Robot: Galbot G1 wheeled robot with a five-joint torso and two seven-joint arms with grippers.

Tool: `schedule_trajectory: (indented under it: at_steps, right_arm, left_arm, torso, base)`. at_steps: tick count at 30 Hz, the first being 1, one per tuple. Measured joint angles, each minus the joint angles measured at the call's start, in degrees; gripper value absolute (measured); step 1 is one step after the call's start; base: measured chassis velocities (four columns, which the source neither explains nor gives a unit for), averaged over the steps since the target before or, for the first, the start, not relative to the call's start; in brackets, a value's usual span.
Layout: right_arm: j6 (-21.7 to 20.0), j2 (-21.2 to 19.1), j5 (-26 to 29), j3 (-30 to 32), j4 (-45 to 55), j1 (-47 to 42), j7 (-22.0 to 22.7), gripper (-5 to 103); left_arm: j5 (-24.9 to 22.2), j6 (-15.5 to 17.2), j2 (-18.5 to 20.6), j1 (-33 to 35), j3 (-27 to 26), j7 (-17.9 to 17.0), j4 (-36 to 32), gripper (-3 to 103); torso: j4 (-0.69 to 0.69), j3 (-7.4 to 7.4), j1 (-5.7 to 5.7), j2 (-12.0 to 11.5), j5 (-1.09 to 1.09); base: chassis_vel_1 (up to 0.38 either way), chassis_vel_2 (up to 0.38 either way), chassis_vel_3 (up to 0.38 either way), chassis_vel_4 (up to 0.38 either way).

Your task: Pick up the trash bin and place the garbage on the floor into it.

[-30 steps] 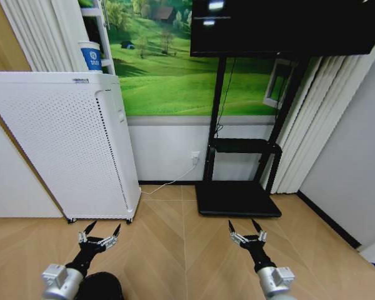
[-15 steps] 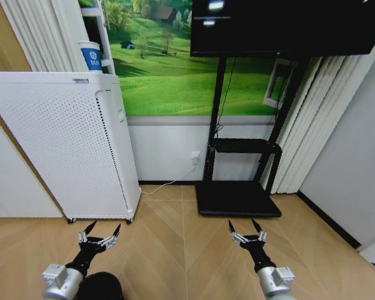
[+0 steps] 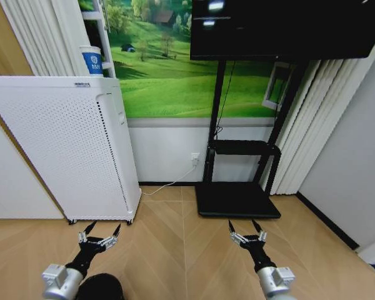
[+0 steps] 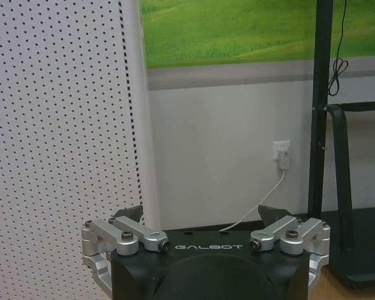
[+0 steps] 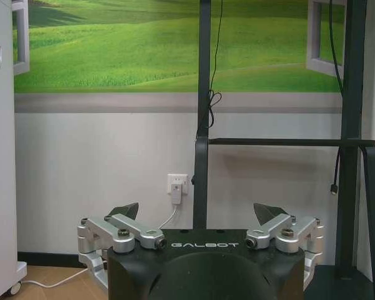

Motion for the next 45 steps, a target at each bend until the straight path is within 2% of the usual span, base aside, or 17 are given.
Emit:
schedule_trajectory:
  at_steps: [18,26,35,45]
  right_arm:
    - [0.00,-0.01,0.00,0.00,0.00,0.00,0.00,100]
    - [0.00,0.00,0.00,0.00,0.00,0.00,0.00,100]
    - [0.00,-0.01,0.00,0.01,0.00,0.00,-0.01,100]
    - [0.00,0.00,0.00,0.01,0.00,0.00,-0.01,100]
  left_arm:
    - [0.00,0.00,0.00,0.00,0.00,0.00,0.00,100]
    - [0.00,0.00,0.00,0.00,0.00,0.00,0.00,100]
    - [0.00,0.00,0.00,0.00,0.00,0.00,0.00,100]
    - [0.00,0.00,0.00,0.00,0.00,0.00,0.00,100]
  torso:
    - [0.00,2.77,1.36,4.13,0.00]
    - [0.00,3.06,1.50,4.56,0.00]
    - [0.00,5.31,2.75,8.05,0.00]
    - [0.00,6.69,3.62,10.30,0.00]
  base:
    - [0.000,0.000,0.000,0.000]
    - [0.000,0.000,0.000,0.000]
    - [0.000,0.000,0.000,0.000]
    - [0.000,0.000,0.000,0.000]
